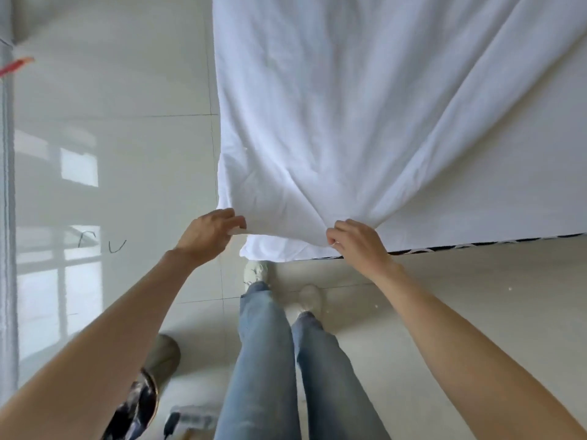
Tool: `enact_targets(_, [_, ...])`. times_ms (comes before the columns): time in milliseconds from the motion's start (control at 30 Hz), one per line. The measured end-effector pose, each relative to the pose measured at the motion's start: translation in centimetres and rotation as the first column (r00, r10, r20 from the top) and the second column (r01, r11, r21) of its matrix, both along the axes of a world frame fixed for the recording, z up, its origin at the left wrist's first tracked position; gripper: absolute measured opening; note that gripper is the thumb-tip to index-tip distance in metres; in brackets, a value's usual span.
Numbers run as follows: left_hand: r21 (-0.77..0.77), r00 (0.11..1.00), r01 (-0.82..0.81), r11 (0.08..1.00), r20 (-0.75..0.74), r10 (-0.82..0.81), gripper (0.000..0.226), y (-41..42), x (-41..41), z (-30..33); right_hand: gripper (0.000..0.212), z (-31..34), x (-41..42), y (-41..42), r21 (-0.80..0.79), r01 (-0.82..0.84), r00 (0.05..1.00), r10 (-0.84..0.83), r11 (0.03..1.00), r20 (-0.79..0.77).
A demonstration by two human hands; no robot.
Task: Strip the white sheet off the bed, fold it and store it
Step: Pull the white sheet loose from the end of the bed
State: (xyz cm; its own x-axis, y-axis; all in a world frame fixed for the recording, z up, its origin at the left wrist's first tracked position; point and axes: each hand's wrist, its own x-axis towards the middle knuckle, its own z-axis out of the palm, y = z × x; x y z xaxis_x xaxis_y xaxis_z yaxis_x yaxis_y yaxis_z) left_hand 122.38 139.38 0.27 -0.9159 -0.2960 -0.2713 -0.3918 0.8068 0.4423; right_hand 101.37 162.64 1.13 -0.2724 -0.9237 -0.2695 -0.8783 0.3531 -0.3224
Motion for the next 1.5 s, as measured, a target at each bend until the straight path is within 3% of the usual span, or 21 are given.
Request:
enact_targets(100, [-0.011,0.997,-0.072,0.997,-0.001,0.072,0.053,2.0,1.1,-4.2,0.033,-3.9,-0.2,1.3,0.007,-0.032,0.999,0.033,0.999,-0.041])
enact_targets(300, [0.048,0.991,-0.113,0.992,-0.07,0.116,0.026,3.7,2.5,-10.9,0.023,-11.6,-0.4,2.0,-0.059,-0.091,0.995,0.088,0.994,-0.041])
enact_targets(400, [0.06,0.976,-0.156,0.986,-0.142,0.163,0.026,4.5,3.4,-11.5,0.012,-12.0,-0.2,2.5,-0.113,-0.069,0.997,0.066,0.991,-0.032])
enact_targets(500, [0.059,0.977,-0.125,0.99,-0.166,0.133,0.026,5.4,3.9,-10.8,0.016,-10.8,0.4,3.3,-0.152,-0.071,0.997,0.067,0.986,-0.032])
enact_targets(667, [0.062,0.983,-0.174,0.983,-0.042,0.177,0.021,7.3,3.9,-11.4,0.019,-12.3,0.5,4.8,-0.059,-0.012,0.999,0.009,0.998,-0.047])
enact_targets(767, [0.126,0.977,-0.179,0.976,0.138,0.162,0.042,7.8,3.8,-12.0,0.023,-13.2,0.6,5.7,-0.023,-0.002,1.0,0.002,1.0,-0.002])
enact_targets(900, [0.066,0.977,-0.154,0.986,0.156,0.143,0.035,8.3,2.6,-10.3,0.032,-11.7,0.5,7.1,-0.01,-0.015,0.993,0.016,1.0,0.116])
enact_targets(1067, [0.085,0.983,-0.186,0.979,0.025,0.184,0.023,7.4,-4.9,-2.9,0.02,-5.3,-3.6,7.1,-0.104,0.19,0.975,-0.175,0.976,0.14])
enact_targets(1267, [0.295,0.944,-0.266,0.918,-0.11,0.31,0.017,6.9,-20.9,5.8,0.015,2.9,-16.7,7.1,-0.149,0.359,0.932,-0.363,0.921,0.001])
enact_targets(1500, [0.369,0.958,-0.255,0.894,-0.025,0.284,0.02,10.7,-37.5,3.8,0.026,2.0,-33.3,6.2,-0.217,0.277,0.95,-0.3,0.936,-0.082])
